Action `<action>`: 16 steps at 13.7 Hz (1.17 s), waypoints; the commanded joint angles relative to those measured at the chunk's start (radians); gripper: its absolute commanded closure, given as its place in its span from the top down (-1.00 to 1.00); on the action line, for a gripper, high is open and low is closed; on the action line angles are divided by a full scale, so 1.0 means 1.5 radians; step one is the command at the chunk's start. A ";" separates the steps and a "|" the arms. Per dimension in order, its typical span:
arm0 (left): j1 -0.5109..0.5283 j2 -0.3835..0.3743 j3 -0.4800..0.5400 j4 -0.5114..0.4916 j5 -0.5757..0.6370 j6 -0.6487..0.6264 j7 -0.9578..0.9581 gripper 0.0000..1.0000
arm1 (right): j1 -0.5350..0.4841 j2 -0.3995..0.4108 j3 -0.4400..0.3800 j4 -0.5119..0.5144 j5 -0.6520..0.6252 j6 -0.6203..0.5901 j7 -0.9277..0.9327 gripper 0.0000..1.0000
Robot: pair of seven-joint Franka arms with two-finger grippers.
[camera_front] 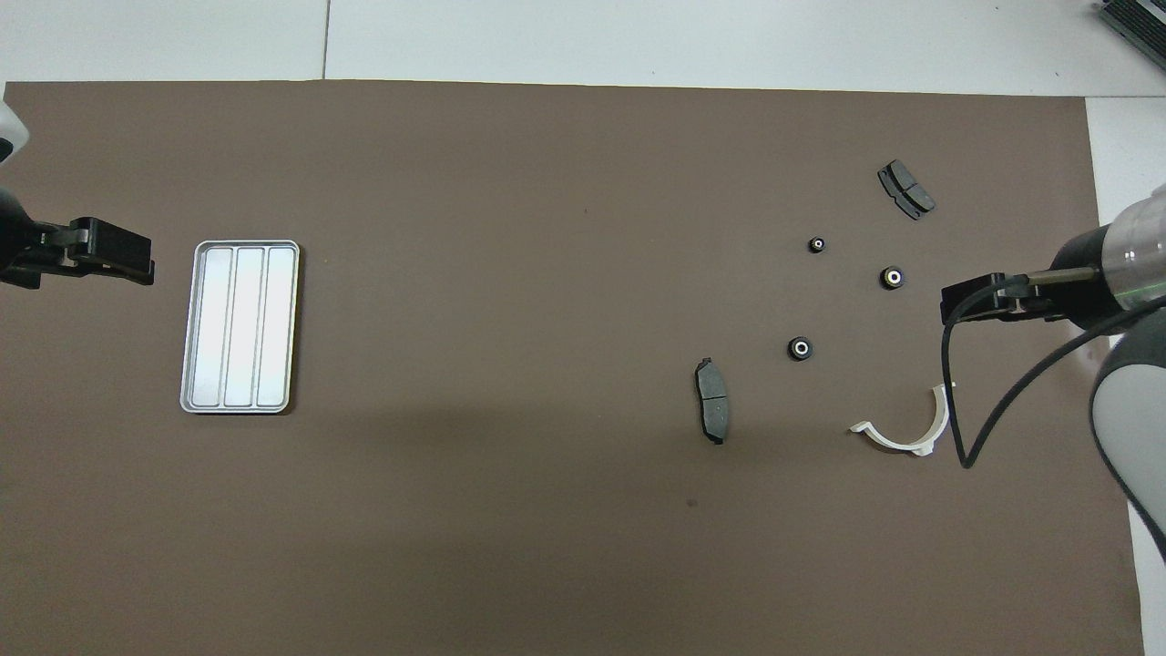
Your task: Pick bearing gear from pile to tray
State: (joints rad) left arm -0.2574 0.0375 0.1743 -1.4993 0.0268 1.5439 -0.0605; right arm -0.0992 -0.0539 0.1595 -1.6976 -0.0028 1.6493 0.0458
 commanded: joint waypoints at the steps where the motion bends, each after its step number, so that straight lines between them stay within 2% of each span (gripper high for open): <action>1: 0.004 -0.015 -0.005 -0.019 0.010 0.008 -0.004 1.00 | -0.004 -0.012 0.005 -0.013 0.009 0.002 0.014 1.00; 9: 0.004 -0.015 -0.005 -0.019 0.010 0.008 -0.004 1.00 | -0.005 -0.010 0.006 -0.026 0.006 0.026 0.008 1.00; 14: 0.004 -0.015 -0.005 -0.019 0.010 0.008 -0.004 1.00 | 0.007 0.017 0.006 -0.080 0.006 0.107 0.014 1.00; 16: 0.004 -0.015 -0.005 -0.019 0.010 0.008 -0.004 1.00 | 0.011 0.030 0.006 -0.115 0.007 0.163 0.014 1.00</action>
State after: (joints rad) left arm -0.2574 0.0375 0.1743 -1.4993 0.0268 1.5439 -0.0605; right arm -0.0869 -0.0213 0.1617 -1.8118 -0.0028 1.8166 0.0466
